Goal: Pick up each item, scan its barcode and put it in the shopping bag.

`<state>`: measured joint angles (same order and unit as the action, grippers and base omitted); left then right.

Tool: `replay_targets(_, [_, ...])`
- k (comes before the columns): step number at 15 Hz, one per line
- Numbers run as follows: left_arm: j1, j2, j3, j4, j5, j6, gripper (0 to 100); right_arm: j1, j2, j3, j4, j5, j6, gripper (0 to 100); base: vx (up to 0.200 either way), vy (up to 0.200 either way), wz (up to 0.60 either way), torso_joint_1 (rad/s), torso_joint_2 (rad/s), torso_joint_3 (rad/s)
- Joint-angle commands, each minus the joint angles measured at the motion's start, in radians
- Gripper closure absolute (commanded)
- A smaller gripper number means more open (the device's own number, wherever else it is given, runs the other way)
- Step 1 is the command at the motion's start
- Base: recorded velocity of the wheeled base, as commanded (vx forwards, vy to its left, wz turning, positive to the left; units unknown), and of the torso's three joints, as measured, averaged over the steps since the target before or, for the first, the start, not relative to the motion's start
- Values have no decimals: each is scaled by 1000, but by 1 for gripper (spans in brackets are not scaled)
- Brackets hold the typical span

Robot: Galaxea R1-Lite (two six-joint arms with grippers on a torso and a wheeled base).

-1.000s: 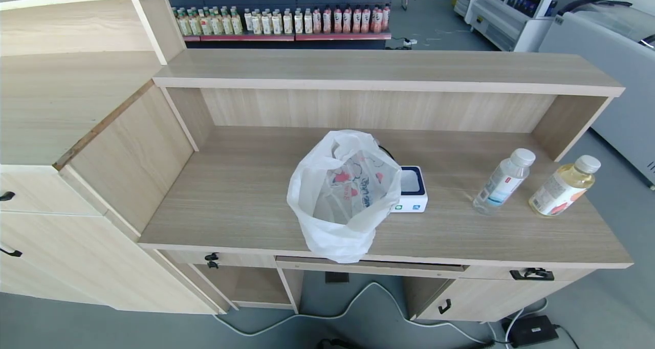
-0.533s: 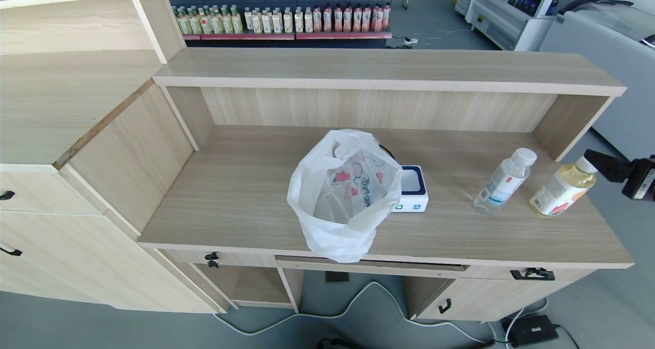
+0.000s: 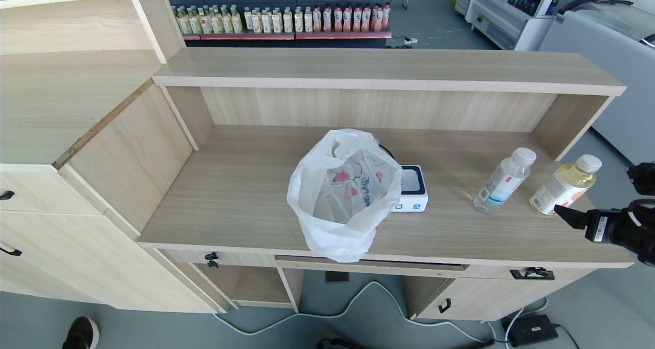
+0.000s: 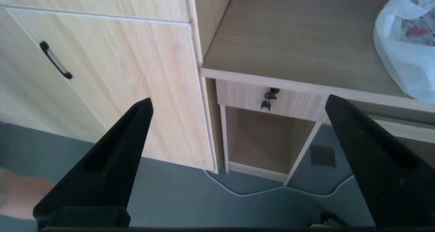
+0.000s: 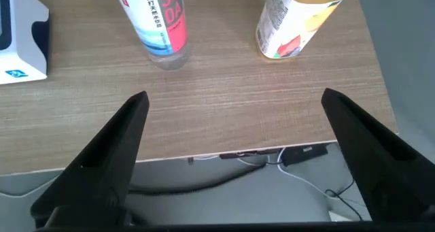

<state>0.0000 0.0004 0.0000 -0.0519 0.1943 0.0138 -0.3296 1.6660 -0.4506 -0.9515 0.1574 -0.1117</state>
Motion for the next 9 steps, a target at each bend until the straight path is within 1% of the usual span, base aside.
replay_targets(1, [0, 0, 0, 0, 1, 0, 0, 6, 147, -43, -78, 1, -6, 0, 0, 0, 0, 0, 0, 0])
replay_targets(4, [0, 0, 0, 0, 1, 0, 0, 32, 235, -106, -135, 1, -5, 0, 0, 0, 0, 0, 0, 0])
replay_targets(9, [0, 0, 0, 0, 1, 0, 0, 124, 345, -215, -217, 5, 14, 0, 0, 0, 0, 0, 0, 0])
